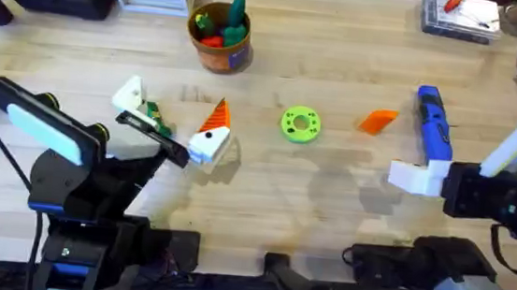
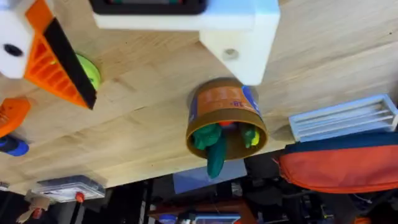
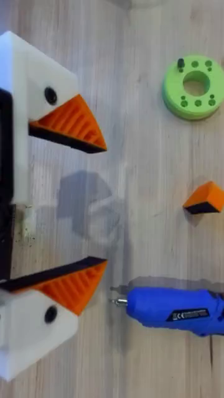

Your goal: Pick up the gripper from the table and insert it into the empty holder that is missing its gripper. Then pick up a screw, insert it into the mounting hole, and use the screwdriver to tighten it. Finally, clean up the table by picking up the vegetable and placing it into the bucket.

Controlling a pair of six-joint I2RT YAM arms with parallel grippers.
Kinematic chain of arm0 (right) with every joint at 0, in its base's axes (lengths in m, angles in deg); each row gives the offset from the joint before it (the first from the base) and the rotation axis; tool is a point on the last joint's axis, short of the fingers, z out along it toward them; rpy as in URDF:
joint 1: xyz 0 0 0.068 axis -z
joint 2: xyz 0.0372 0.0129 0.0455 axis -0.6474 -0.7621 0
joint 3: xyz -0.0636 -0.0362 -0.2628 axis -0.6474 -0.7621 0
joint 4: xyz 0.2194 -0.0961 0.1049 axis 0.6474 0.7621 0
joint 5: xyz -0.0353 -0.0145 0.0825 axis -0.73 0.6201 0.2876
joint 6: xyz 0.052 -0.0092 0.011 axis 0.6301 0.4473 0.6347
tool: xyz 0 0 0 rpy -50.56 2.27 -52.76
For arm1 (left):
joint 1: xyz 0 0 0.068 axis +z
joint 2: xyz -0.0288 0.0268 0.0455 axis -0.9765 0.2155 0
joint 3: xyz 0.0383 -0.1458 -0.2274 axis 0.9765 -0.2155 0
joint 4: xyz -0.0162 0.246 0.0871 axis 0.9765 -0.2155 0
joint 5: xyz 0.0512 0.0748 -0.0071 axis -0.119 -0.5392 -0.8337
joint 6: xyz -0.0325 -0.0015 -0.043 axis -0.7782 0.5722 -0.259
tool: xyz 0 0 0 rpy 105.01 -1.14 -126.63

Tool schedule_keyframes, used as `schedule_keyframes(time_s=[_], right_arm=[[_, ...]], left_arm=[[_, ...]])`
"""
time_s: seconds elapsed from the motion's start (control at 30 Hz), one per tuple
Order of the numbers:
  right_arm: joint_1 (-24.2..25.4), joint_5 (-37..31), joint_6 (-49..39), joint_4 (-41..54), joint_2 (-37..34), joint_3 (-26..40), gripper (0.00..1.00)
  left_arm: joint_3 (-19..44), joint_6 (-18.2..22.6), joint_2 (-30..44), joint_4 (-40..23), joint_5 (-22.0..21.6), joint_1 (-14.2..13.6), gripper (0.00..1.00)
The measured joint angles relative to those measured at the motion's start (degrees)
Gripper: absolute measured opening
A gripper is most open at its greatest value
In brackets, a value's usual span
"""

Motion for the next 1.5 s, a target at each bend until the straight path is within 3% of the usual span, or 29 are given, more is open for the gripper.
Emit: schedule_keyframes(time_s=[0.47, 0.6, 0.83, 0.97, 1.2, 1.5], right_arm=[[0.0, 0.0, 0.0, 0.0, 0.0, 0.0, 0.993], [0.0, 0.0, 0.0, 0.0, 0.0, 0.0, 0.994], [0.0, 0.0, 0.0, 0.0, 0.0, 0.0, 0.994], [0.0, 0.0, 0.0, 0.0, 0.0, 0.0, 0.994], [0.0, 0.0, 0.0, 0.0, 0.0, 0.0, 0.994], [0.0, 0.0, 0.0, 0.0, 0.0, 0.0, 0.994]], left_arm=[[0.0, 0.0, 0.0, 0.0, 0.6, 0.0, 0.986], [0.0, 0.0, 0.0, 0.1, 5.7, 0.0, 0.986], [0.0, 0.0, 0.0, -0.3, 19.5, 0.0, 0.986], [0.0, 0.0, 0.0, -0.4, 24.4, 0.0, 0.985], [0.0, 0.0, 0.0, -0.4, 27.3, 0.0, 0.985], [0.0, 0.0, 0.0, -0.4, 27.7, 0.0, 0.986]])
